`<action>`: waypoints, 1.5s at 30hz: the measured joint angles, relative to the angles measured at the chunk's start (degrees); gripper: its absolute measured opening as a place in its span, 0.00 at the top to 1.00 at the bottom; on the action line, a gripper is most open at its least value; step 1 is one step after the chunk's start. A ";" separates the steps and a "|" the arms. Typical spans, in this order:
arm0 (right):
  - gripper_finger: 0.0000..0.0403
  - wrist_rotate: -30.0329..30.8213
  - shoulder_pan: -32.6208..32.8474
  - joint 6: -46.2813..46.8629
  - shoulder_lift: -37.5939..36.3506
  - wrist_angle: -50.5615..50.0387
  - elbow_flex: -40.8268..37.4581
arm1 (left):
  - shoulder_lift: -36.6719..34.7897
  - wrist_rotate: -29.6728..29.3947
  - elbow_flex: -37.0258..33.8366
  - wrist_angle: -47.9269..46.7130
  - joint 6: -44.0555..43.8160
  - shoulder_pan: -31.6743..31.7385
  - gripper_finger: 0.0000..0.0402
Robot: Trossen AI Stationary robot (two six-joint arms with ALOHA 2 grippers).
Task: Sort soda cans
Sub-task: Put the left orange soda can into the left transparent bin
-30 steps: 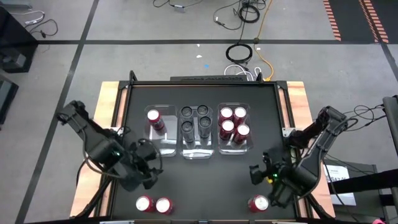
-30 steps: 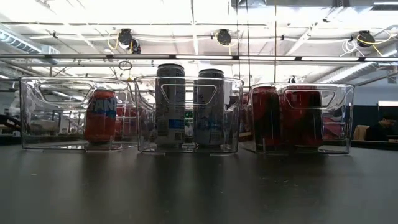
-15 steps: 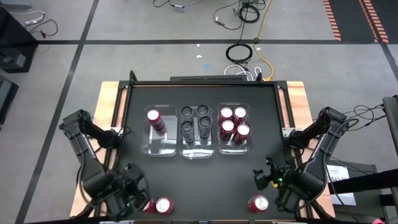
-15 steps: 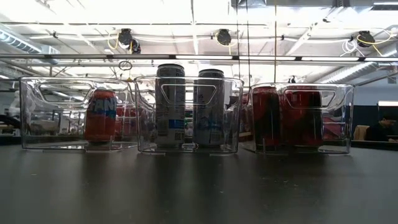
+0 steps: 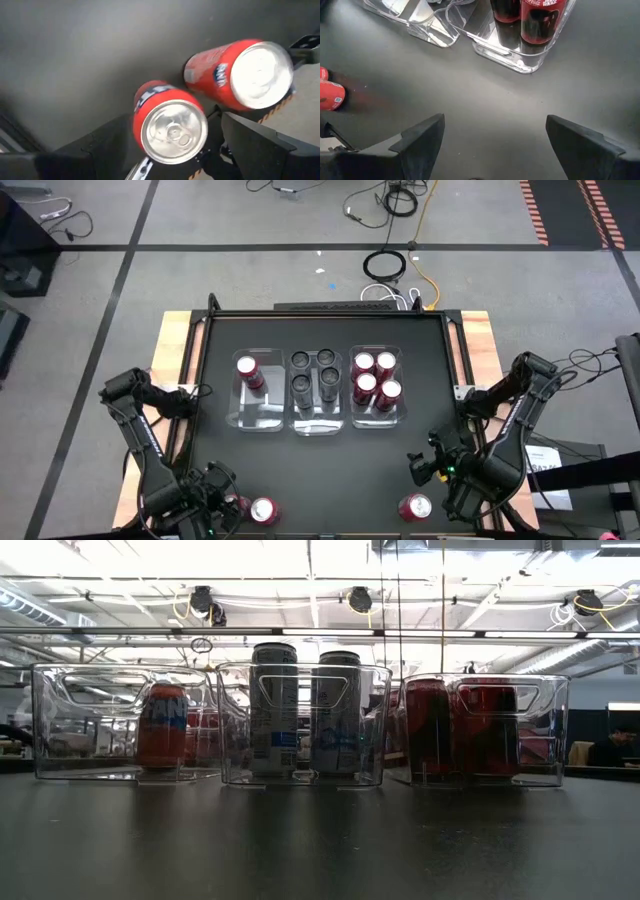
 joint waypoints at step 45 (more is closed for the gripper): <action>0.15 -0.04 0.00 0.06 0.00 1.22 0.00 | 7.44 2.24 1.20 1.75 0.10 0.09 0.22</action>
